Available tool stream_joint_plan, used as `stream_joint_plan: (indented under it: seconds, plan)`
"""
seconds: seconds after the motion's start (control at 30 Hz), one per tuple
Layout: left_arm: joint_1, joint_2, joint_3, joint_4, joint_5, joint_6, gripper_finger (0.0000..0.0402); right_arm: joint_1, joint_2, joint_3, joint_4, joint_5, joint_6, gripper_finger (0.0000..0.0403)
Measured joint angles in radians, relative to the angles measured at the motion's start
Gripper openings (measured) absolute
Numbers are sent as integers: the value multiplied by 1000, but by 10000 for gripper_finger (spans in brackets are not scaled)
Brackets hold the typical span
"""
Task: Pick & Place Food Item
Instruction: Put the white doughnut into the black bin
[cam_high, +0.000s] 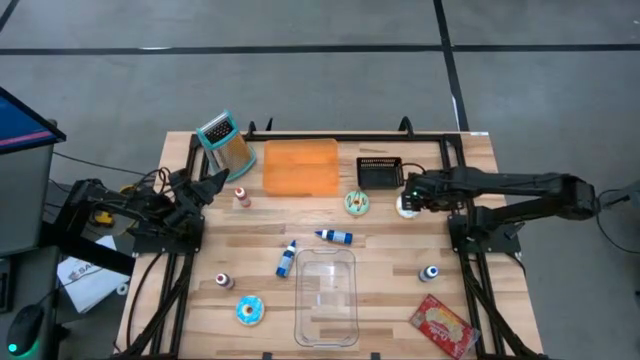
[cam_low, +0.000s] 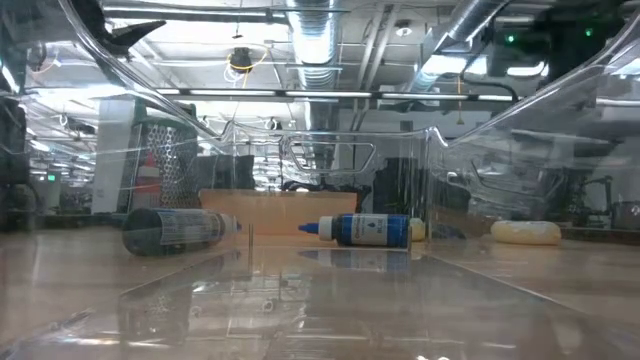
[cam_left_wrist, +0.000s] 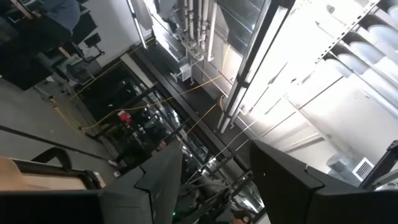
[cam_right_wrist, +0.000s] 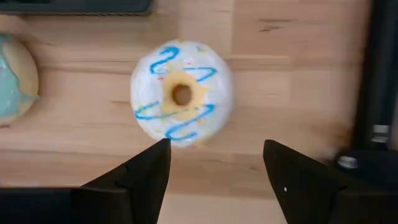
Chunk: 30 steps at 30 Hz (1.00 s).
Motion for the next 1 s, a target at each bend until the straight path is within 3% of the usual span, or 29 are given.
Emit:
stream_joint_plan:
  seconds: [0.33,0.8,1.0]
  plan:
    - [0,43,2,42,-1,-3,186,-83,87,-83,170,-4,-40,249]
    - [0,190,3,177,-4,-4,186,-139,200,-84,231,-4,-125,248]
    - [0,228,3,214,-3,-4,186,-139,204,-84,228,-4,-142,216]
